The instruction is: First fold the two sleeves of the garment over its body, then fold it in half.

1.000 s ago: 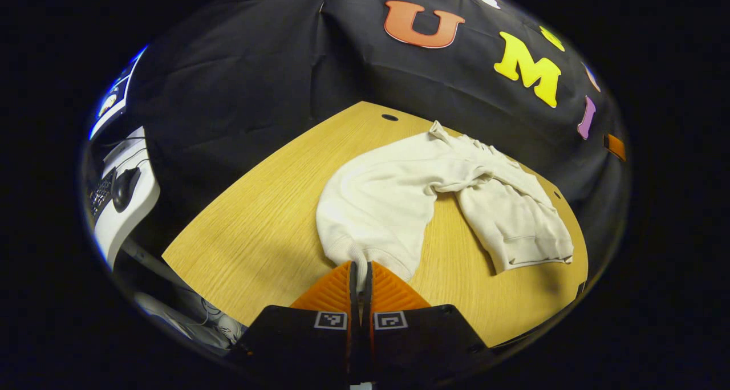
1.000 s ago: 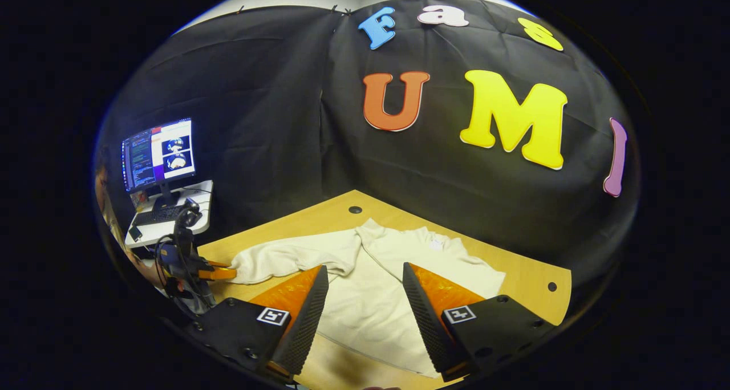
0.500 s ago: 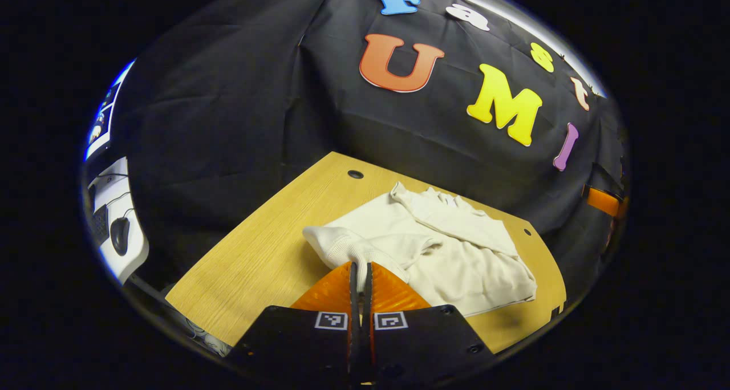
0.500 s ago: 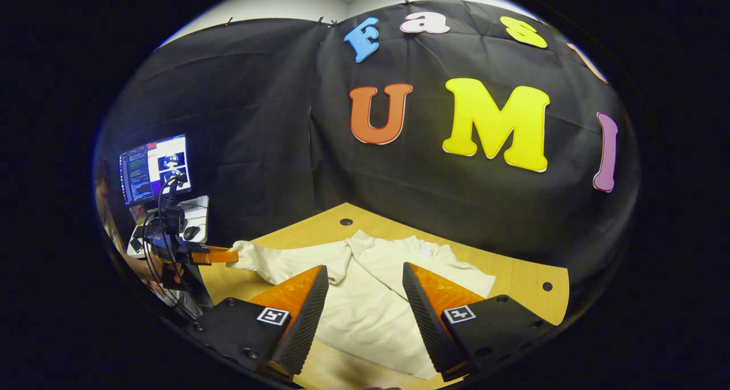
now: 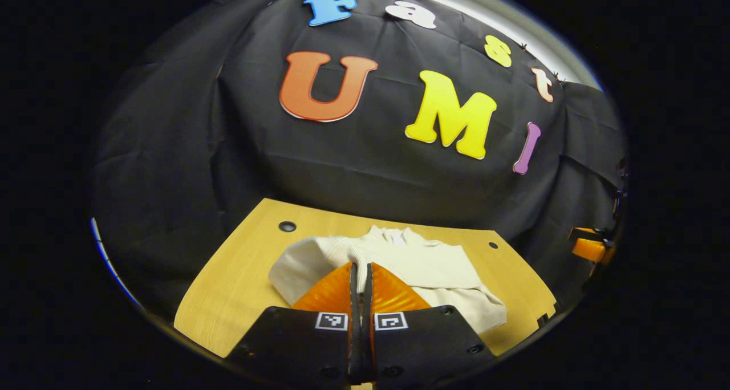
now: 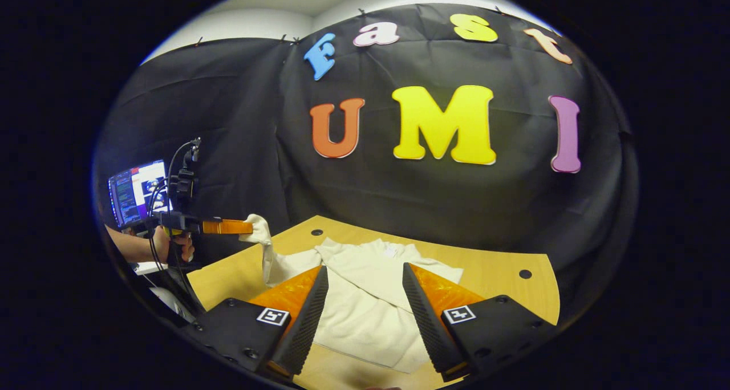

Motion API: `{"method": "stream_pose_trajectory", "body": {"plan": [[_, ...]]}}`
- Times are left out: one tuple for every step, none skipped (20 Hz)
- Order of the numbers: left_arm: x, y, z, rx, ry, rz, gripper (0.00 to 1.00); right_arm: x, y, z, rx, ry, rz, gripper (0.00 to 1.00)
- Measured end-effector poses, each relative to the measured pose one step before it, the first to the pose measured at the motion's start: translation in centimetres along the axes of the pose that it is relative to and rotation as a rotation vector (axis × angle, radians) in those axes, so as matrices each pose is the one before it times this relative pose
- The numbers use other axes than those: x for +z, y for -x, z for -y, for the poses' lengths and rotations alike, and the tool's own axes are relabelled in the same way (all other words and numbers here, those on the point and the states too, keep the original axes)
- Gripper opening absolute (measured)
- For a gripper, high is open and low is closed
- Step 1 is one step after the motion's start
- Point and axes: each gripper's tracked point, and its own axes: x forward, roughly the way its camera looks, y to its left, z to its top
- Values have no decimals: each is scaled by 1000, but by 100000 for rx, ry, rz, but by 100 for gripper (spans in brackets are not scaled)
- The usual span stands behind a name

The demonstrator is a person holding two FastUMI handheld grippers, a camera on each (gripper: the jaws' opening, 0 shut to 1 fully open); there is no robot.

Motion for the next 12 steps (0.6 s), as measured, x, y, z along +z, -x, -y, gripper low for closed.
{"method": "stream_pose_trajectory", "body": {"plan": [[1097,-1175,1835,-3428,-985,954,3,-101,570,1448,-3097,-938,687,82],[1241,-1271,1847,-3834,-1021,1133,3,47,485,1424,-2901,-1320,664,82],[1021,-1420,1806,-3719,-1242,1246,3,-85,732,1163,-2874,-1546,420,82],[935,-1412,1750,-3877,-993,640,3,-108,675,1222,-3028,-1448,521,83],[781,-1504,1790,-3875,-897,492,3,28,769,1624,-3052,-1264,556,83],[512,-1528,1665,-3876,-836,-134,3,148,629,1469,-3092,-630,885,82],[148,-1498,1918,-4059,-1071,-378,3,58,690,1295,-3056,-430,672,82],[4,-1575,1844,-3614,-1149,-684,2,75,712,1267,-3144,-276,613,83],[-251,-1775,1809,-4075,-1149,-1567,3,-63,765,1238,-3082,-427,372,83],[-436,-1497,1195,-3018,-757,-1476,3,-113,729,1227,-3024,-498,-45,82],[-702,-2057,1390,-3523,-555,-1500,3,-322,733,1325,-3069,-552,-484,82],[-905,-1876,1065,-2488,-229,-1947,3,-286,682,1148,-2845,-432,-797,82]]}}
